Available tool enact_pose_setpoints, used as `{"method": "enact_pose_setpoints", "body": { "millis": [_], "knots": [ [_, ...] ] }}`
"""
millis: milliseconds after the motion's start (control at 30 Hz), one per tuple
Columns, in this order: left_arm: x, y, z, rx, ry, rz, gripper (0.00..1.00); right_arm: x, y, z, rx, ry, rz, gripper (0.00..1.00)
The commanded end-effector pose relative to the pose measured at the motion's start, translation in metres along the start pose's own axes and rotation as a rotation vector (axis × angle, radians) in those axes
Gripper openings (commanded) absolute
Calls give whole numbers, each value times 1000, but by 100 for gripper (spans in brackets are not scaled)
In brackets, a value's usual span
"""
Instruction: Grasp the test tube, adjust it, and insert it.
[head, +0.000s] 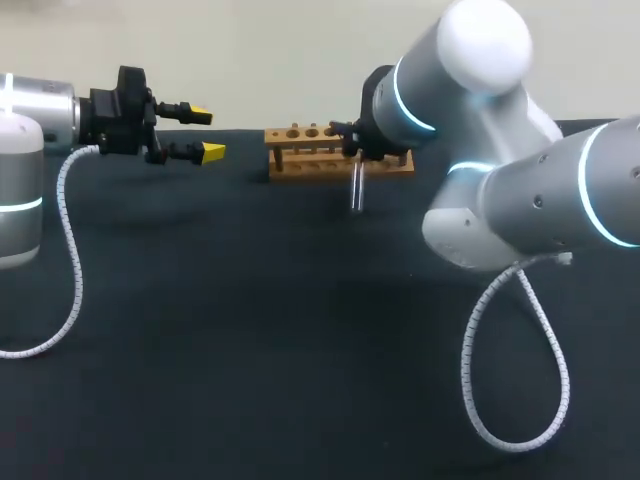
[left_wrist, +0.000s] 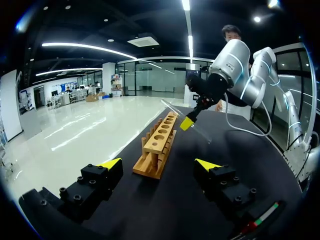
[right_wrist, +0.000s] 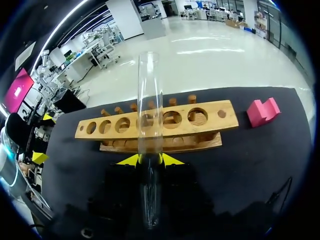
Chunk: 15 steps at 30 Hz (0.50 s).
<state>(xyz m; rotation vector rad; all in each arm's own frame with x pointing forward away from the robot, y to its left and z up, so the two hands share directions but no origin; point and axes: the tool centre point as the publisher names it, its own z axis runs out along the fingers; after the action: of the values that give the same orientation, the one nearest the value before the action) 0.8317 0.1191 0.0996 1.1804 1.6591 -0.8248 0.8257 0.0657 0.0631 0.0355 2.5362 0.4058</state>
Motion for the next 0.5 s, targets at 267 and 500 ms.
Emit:
{"method": "enact_pose_setpoints", "body": {
  "millis": [267, 500],
  "knots": [
    [1, 0, -1, -1, -4, 3, 100, 0, 2, -54, 100, -313, -12, 0],
    [1, 0, -1, -1, -4, 3, 100, -4, -1, -73, 124, -416, -4, 0]
  ]
}}
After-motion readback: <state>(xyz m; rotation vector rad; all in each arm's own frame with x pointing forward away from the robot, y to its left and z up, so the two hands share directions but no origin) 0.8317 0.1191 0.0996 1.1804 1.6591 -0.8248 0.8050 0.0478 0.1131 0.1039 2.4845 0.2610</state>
